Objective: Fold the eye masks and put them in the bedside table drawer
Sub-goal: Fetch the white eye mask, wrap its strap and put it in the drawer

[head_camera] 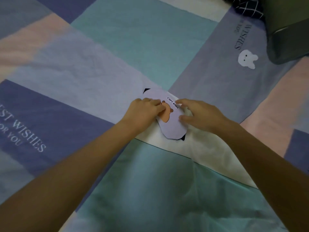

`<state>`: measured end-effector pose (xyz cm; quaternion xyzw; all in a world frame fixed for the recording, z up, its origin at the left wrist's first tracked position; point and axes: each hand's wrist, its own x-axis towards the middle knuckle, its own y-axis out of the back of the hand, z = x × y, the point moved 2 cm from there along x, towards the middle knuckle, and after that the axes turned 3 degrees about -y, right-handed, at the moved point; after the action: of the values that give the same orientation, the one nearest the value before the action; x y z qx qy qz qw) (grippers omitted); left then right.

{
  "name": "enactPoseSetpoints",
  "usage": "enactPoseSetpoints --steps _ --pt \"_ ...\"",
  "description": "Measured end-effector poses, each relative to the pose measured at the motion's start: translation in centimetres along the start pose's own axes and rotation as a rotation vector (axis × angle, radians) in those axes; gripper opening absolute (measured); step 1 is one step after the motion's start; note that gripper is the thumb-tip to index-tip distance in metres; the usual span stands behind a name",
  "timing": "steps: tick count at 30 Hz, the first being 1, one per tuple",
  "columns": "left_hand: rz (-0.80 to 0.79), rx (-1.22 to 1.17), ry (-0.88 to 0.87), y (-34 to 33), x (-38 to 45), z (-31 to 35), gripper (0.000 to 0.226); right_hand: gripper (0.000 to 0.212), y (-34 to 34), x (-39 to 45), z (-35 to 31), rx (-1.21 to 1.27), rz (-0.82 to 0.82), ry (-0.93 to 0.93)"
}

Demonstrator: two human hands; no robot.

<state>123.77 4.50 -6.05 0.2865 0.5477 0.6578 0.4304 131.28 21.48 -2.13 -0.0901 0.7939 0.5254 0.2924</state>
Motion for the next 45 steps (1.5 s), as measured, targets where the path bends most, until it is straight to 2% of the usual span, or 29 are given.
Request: enactPoseSetpoints --steps 3,6,9,11,14,16,18,21,23,26,28,31,33,36,38,40,43,45 --pt "0.114 -0.076 -0.002 0.5 0.1 0.1 0.027 0.047 -0.7 1.0 0.3 0.065 0.024 -0.006" --pt "0.158 -0.281 0.139 1.7 -0.2 0.4 0.042 0.049 -0.9 1.4 0.6 0.154 0.048 0.006" --pt "0.187 -0.621 0.310 2.9 0.0 0.5 0.040 0.061 -0.5 1.4 0.3 0.361 0.085 0.050" --pt "0.258 -0.873 0.323 4.3 0.3 0.7 0.036 0.064 0.1 1.2 -0.1 0.419 0.146 0.111" --pt "0.318 -1.083 0.281 6.3 0.8 1.2 0.033 0.044 1.5 0.8 -0.8 0.504 0.278 0.165" --pt "0.334 -1.261 0.341 7.6 0.9 1.4 0.024 0.025 2.5 0.4 -1.1 0.576 0.329 0.164" --pt "0.280 -1.408 0.411 8.0 1.2 1.2 0.026 0.015 3.2 0.4 -1.2 0.610 0.330 0.173" --pt "0.100 -1.313 0.395 7.6 1.8 0.6 0.044 0.018 3.9 0.5 -1.1 0.658 0.254 0.205" --pt "0.058 -1.283 0.401 7.2 2.1 0.5 0.046 0.035 4.0 0.3 -1.1 0.835 0.240 0.214" --pt "0.213 -1.397 0.532 7.2 2.4 0.3 0.024 0.051 2.9 -0.1 -0.7 1.260 0.339 0.047" --pt "0.304 -1.501 0.635 7.2 2.7 0.4 0.015 0.040 1.4 -0.4 -0.8 1.412 0.356 -0.111" --pt "0.397 -1.682 0.738 7.1 3.1 0.7 0.010 0.020 -0.8 -1.1 -2.1 1.354 0.240 -0.134" --pt "0.431 -1.773 0.780 6.9 3.2 0.9 0.010 0.024 -1.6 -1.2 -3.3 1.367 0.209 -0.078" --pt "0.500 -1.928 0.801 6.8 3.4 1.1 0.010 0.023 -1.8 -0.5 -4.2 1.298 0.273 -0.057" --pt "0.552 -1.965 0.818 6.7 3.4 1.0 0.012 0.013 -1.7 -0.4 -4.6 1.225 0.280 -0.040" --pt "0.611 -1.898 0.843 6.5 3.2 0.3 0.014 0.006 -1.4 -0.8 -4.6 1.244 0.205 0.006" --pt "0.734 -1.809 0.916 6.0 2.8 -0.9 0.017 0.029 -0.2 -1.4 -3.9 1.494 0.085 -0.004" --pt "0.776 -1.824 0.975 5.3 2.6 -0.7 0.021 0.041 0.6 -0.8 -3.2 1.825 0.059 -0.068"
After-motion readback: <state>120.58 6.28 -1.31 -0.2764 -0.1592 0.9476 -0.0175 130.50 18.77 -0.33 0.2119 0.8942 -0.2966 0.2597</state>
